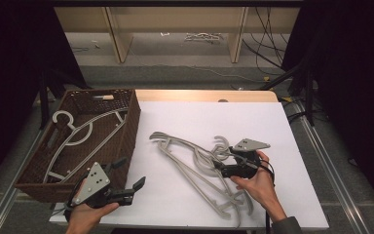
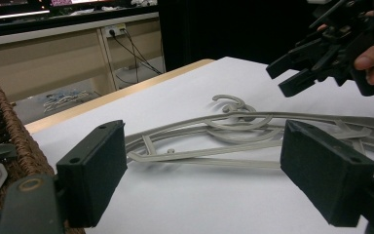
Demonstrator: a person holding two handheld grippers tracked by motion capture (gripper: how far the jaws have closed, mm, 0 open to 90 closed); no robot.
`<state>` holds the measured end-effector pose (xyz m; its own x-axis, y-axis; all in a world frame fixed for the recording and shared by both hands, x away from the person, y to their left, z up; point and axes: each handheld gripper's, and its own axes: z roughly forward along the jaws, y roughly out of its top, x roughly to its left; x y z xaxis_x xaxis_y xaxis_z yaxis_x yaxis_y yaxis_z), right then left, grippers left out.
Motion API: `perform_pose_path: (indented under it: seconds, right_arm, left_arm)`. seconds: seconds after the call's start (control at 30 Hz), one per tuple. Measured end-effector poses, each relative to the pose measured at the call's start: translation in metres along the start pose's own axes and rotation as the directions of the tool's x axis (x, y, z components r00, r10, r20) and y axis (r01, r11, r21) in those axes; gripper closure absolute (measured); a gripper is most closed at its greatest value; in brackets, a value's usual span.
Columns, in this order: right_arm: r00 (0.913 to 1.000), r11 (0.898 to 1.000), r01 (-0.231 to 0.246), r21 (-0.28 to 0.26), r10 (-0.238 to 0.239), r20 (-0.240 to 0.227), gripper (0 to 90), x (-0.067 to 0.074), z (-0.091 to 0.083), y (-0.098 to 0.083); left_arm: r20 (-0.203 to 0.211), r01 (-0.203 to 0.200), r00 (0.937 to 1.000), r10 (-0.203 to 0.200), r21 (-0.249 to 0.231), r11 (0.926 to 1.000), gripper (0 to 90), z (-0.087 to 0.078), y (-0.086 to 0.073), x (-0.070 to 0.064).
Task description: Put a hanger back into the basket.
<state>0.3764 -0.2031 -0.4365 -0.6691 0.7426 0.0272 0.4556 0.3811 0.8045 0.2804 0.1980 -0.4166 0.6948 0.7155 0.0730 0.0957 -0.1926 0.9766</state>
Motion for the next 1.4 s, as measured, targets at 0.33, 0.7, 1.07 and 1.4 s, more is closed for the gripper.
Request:
perform_pose_path:
  seconds: [0.33, 0.7, 1.07, 1.4]
  right_arm:
    - [1.0000, 0.983, -0.008, 0.184, 0.007, 0.007, 44.6, -0.011, 0.032, 0.006]
    - [1.0000, 0.955, -0.008, 0.295, 0.009, 0.001, 64.5, -0.022, 0.050, 0.004]
    - [0.9994, 0.927, 0.026, 0.375, -0.015, -0.032, 73.2, -0.019, 0.062, 0.005]
    - [0.9938, 0.917, 0.111, 0.384, -0.102, -0.043, 82.1, -0.018, 0.062, 0.007]
  left_arm:
    - [0.009, 0.007, 0.9999, -0.007, -0.002, 1.0000, 17.1, 0.000, 0.000, 0.001]
    - [0.015, 0.008, 0.9999, -0.008, -0.003, 1.0000, 17.1, 0.000, 0.000, 0.002]
    - [0.017, 0.009, 0.9998, -0.009, -0.003, 0.9999, 17.1, 0.001, -0.001, 0.002]
    - [0.020, 0.010, 0.9998, -0.010, 0.002, 0.9999, 17.2, 0.002, -0.001, 0.002]
